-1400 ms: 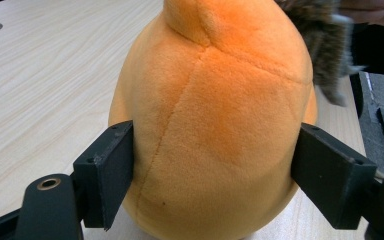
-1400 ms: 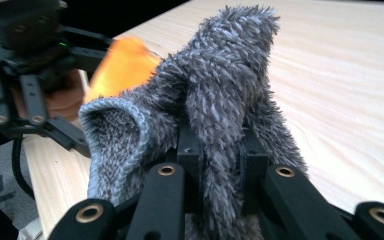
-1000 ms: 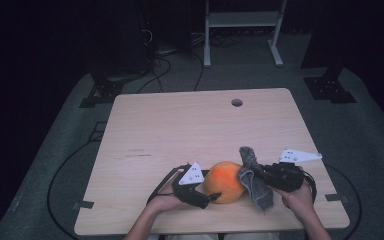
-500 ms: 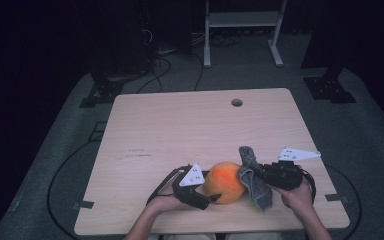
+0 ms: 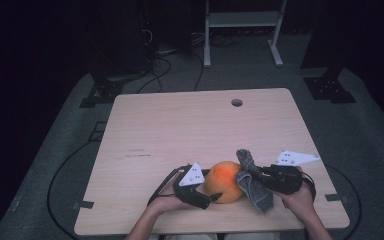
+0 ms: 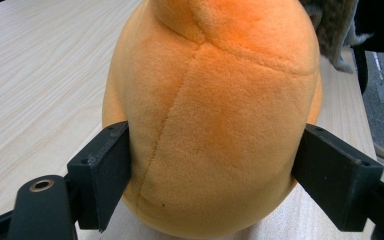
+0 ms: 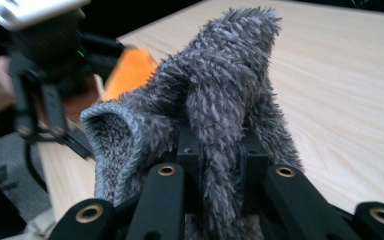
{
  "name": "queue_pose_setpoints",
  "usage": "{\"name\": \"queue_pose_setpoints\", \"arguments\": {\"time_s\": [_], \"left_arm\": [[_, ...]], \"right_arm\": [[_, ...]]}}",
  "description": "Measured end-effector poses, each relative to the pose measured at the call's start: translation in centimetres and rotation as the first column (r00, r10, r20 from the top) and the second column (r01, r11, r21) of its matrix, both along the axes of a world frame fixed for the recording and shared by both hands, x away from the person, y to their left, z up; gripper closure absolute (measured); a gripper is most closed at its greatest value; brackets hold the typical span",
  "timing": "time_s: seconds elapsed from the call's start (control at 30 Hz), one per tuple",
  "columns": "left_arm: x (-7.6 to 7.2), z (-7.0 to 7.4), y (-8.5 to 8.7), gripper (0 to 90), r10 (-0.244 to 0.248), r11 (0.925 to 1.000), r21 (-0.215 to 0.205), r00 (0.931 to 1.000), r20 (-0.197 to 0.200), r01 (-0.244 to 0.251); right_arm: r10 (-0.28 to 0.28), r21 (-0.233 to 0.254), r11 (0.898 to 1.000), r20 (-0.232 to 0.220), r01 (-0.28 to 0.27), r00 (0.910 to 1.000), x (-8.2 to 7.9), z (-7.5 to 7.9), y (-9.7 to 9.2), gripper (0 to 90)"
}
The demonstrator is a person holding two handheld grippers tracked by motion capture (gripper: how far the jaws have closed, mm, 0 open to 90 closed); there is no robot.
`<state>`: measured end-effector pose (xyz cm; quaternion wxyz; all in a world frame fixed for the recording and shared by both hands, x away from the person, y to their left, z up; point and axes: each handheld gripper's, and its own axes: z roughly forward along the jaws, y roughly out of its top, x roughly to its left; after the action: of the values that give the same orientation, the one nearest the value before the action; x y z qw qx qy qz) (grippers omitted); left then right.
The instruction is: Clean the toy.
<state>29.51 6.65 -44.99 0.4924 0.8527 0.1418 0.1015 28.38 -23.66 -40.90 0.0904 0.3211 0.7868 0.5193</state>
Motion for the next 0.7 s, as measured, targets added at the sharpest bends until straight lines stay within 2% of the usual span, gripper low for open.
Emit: {"name": "queue_pose_setpoints", "arguments": {"time_s": [0.1,0.17,0.23,0.3,0.37,0.43,0.5,0.57,0.63,0.7], "left_arm": [[0.2,0.1,0.0,18.8,0.021,0.9998,-0.006,0.9998,-0.008,-0.021],[0.2,0.1,-0.1,18.8,0.029,0.9995,-0.011,0.9994,-0.019,-0.029],[0.2,0.1,-0.1,18.8,0.03,0.9995,-0.009,0.9993,-0.022,-0.03],[0.2,0.0,-0.1,18.8,0.031,0.9995,-0.008,0.9993,-0.021,-0.031],[0.1,0.0,-0.2,19.1,0.025,0.9997,-0.006,0.9996,-0.015,-0.025],[-0.1,0.0,-0.4,19.4,0.005,1.0,-0.002,1.0,-0.003,-0.005],[-0.4,0.1,-0.6,19.1,-0.029,0.9995,0.014,0.9994,0.019,0.029],[-0.6,0.2,-0.7,16.5,-0.052,0.9983,0.03,0.9982,0.029,0.051],[-0.6,0.4,-0.6,15.0,-0.065,0.9971,0.042,0.9972,0.037,0.063],[-0.3,1.0,-0.2,12.7,-0.054,0.9985,0.002,0.9985,0.009,0.054]], "right_arm": [[-0.029,0.015,0.999,-0.049,0.03,0.9984,0.7,-1.1,-0.6,76.4],[-0.071,-0.02,0.997,-0.064,0.07,0.9954,1.1,-1.5,-1.2,76.7],[-0.09,-0.019,0.996,-0.074,0.089,0.9932,1.1,-1.7,-1.8,77.0],[-0.073,0.008,0.997,-0.068,0.073,0.995,0.9,-1.4,-2.0,77.0],[-0.04,0.057,0.998,-0.038,0.042,0.9985,0.5,-0.4,-1.6,77.0],[-0.014,0.073,0.997,-0.011,0.015,0.9998,0.2,0.3,-0.8,76.9],[0.002,0.068,0.998,0.003,-0.002,1.0,0.0,0.6,-0.2,76.8],[0.017,0.041,0.999,-0.005,-0.017,0.9998,-0.2,0.4,0.4,76.8],[0.037,0.046,0.998,-0.028,-0.035,0.9989,-0.1,0.0,0.4,76.9],[0.053,0.022,0.998,-0.027,-0.052,0.9983,-0.1,0.0,0.2,77.0]]}}
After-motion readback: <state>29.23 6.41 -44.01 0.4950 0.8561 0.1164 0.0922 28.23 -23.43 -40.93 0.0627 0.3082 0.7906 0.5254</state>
